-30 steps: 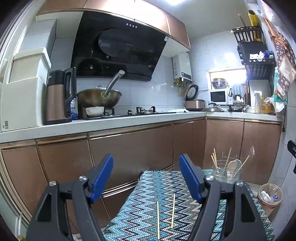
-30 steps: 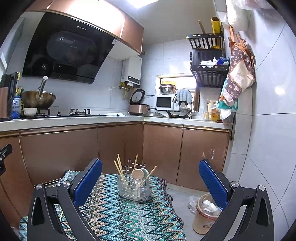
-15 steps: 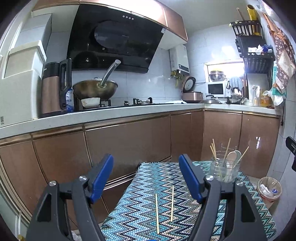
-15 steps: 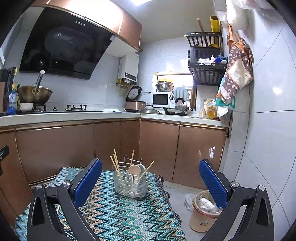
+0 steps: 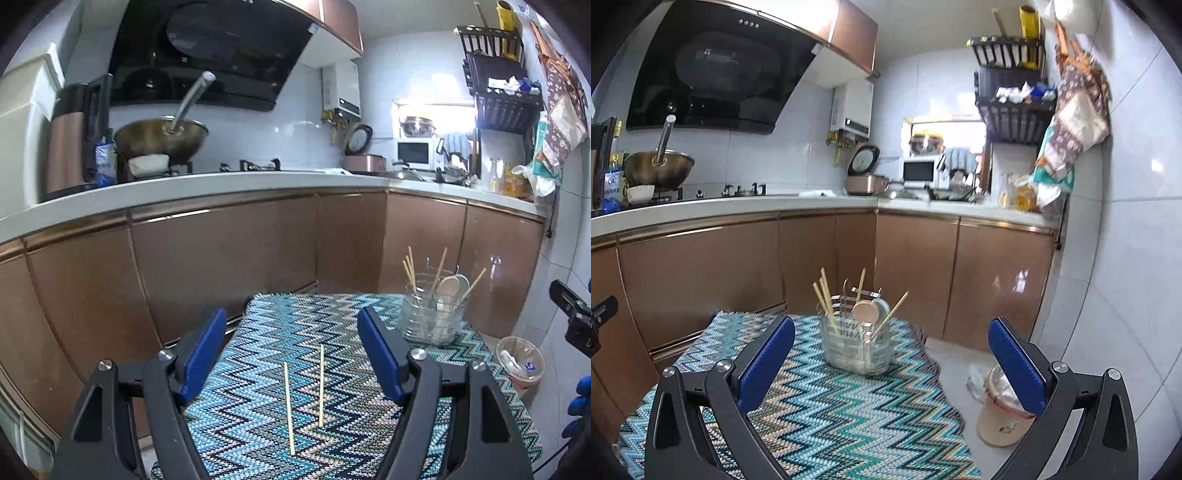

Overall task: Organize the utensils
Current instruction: 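Move both tools over the last two chopsticks on the mat, then close the left tool on a chopstick while the right tool grasps the other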

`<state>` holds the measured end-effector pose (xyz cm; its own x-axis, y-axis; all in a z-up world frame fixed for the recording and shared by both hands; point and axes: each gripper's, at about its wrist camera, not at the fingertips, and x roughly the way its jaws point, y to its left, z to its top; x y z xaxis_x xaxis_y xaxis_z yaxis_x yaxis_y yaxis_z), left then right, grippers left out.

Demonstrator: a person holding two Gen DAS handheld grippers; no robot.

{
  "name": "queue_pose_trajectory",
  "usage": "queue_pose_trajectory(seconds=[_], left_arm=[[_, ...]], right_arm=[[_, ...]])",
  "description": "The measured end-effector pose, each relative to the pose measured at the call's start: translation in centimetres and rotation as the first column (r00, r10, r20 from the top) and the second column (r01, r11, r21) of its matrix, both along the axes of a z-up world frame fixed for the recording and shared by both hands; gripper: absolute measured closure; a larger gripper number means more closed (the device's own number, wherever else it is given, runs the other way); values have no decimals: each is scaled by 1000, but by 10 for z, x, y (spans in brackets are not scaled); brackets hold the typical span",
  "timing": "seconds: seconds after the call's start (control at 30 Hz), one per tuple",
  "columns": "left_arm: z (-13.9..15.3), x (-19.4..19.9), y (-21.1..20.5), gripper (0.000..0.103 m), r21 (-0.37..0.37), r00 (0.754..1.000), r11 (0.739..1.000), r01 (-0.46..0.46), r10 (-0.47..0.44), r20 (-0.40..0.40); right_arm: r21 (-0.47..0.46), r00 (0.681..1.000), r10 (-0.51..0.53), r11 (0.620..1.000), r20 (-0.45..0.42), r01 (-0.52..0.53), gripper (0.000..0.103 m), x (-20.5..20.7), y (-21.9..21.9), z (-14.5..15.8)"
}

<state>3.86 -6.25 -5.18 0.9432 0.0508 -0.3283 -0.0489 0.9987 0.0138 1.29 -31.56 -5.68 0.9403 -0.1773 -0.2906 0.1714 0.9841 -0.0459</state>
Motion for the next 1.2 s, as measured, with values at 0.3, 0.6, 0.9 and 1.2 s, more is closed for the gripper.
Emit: queue_pose_trajectory(seconds=[0.3,0.6,0.9,1.2], left_arm=[[-20,38,4,31,-24,996,999,31,-33,-78],[-44,75,16,31,-48,985,999,24,-32,-171],[-78,107,41,31,-42,958,999,-34,21,-287],[-98,134,63,31,-46,927,997,-64,43,-373]], right_arm=[[2,998,18,1000,-62,-18,0,33,5,-17],[-30,990,62,997,-128,-67,0,63,23,-31],[-44,969,156,985,-190,-167,0,91,54,-43],[-22,942,252,964,-222,-263,0,116,81,-52]])
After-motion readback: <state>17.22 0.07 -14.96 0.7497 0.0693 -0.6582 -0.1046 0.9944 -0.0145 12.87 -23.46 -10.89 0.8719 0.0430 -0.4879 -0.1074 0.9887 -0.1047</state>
